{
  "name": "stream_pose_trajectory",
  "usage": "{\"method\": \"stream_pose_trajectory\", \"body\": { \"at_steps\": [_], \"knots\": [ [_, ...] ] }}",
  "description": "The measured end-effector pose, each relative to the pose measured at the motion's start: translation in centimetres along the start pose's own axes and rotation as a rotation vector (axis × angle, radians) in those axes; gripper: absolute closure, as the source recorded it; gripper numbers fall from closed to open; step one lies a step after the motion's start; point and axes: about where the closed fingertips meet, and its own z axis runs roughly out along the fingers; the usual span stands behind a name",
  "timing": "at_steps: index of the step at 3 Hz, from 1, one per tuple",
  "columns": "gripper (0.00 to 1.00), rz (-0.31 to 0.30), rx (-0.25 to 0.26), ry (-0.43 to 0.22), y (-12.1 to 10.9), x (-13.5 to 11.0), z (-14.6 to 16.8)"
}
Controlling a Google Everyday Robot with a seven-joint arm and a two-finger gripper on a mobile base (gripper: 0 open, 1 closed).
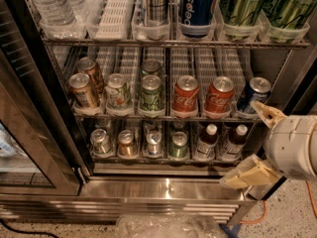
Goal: Pick green can from top shelf of fridge
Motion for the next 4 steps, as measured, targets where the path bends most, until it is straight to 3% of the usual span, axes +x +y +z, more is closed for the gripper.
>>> {"method": "stream_pose_trajectory", "body": {
  "at_steps": [1, 2, 3, 4],
  "knots": [
    [0.0, 0.099, -0.002, -0.036, -0.2, -0.4, 0.7],
    [0.0, 0.244, 0.051, -0.102, -0.5, -0.9, 1.3],
    [0.0, 0.368, 0.172, -0.187, -2.0, -2.5, 1.0],
    [0.0, 0.406, 0.3, -0.231, -3.4, -3.6, 1.1]
  ]
}}
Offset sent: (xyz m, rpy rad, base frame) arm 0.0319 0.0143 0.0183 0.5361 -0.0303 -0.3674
